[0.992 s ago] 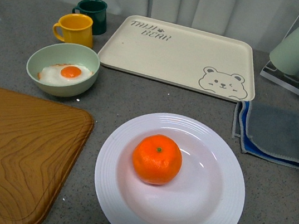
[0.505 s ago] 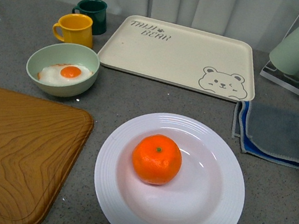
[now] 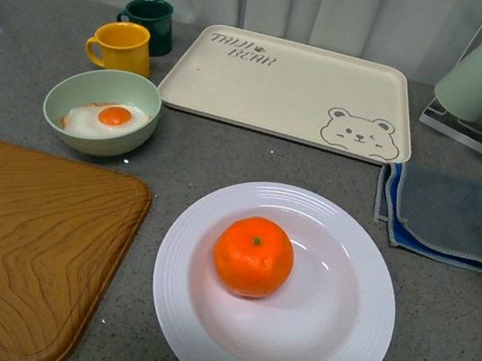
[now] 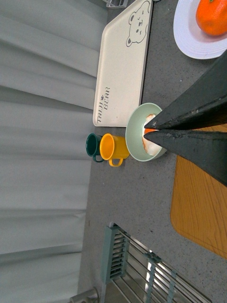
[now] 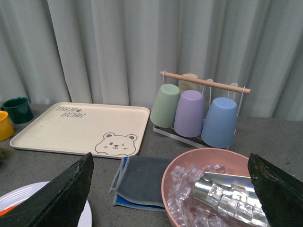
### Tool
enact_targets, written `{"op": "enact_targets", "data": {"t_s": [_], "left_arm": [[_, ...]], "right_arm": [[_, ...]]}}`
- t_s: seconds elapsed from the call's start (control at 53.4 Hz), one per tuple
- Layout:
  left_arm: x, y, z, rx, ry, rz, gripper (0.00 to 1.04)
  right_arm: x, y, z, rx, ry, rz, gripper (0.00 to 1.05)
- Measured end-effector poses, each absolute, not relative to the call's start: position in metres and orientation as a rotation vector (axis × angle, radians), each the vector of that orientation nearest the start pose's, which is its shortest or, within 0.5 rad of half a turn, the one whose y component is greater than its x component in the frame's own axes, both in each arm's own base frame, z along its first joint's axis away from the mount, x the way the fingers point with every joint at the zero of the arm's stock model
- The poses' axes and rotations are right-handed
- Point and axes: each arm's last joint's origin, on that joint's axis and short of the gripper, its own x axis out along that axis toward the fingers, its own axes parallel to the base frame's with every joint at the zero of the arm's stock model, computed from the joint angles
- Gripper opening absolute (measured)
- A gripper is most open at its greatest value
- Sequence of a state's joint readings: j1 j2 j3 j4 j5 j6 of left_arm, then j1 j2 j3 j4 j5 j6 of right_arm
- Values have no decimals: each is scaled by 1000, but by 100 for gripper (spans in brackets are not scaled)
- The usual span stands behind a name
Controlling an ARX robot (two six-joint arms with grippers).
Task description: Place orange and plate with both arms
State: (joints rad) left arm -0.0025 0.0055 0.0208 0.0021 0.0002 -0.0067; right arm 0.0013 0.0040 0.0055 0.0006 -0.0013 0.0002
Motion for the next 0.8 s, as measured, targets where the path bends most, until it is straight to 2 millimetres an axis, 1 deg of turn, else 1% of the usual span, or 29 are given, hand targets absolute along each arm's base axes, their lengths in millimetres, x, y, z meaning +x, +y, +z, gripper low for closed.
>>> {"op": "enact_targets", "data": {"t_s": [0.094, 0.168, 0.225, 0.243, 0.318, 0.337, 0.468, 0.486, 0.524, 0.617, 0.636, 0.674, 0.805], "left_arm": [[97, 0, 170, -8, -17, -3, 5], [97, 0, 170, -7, -17, -2, 19], [97, 0, 170, -7, -17, -2, 33], [97, 0, 170, -7, -17, -2, 35], [97, 0, 170, -7, -17, -2, 49], [97, 0, 170, -7, -17, -2, 51], [97, 0, 170, -7, -17, -2, 74], [97, 0, 170, -7, -17, -2, 76], [97, 0, 170, -7, -17, -2, 83], [97, 0, 170, -7, -17, -2, 99], [97, 0, 170, -5, -17, -2, 100], [97, 0, 170, -5, -17, -2, 99], [97, 0, 170, -5, -17, -2, 98]], "right_arm": [[98, 0, 165, 0, -2, 2, 95], [100, 0, 166, -91, 6, -150, 95], [107, 0, 165, -134, 49, -182, 95], [109, 0, 165, -136, 58, -174, 95], [122, 2, 168, -128, 101, -118, 95], [125, 2, 169, -122, 107, -106, 95], [155, 9, 178, -55, 173, 7, 95], [160, 10, 177, -40, 197, 27, 95], [170, 13, 174, -5, 258, 71, 95], [187, 18, 163, 79, 390, 150, 95], [190, 19, 160, 104, 422, 169, 95], [196, 21, 155, 154, 487, 202, 95], [210, 24, 143, 289, 627, 259, 95]]}}
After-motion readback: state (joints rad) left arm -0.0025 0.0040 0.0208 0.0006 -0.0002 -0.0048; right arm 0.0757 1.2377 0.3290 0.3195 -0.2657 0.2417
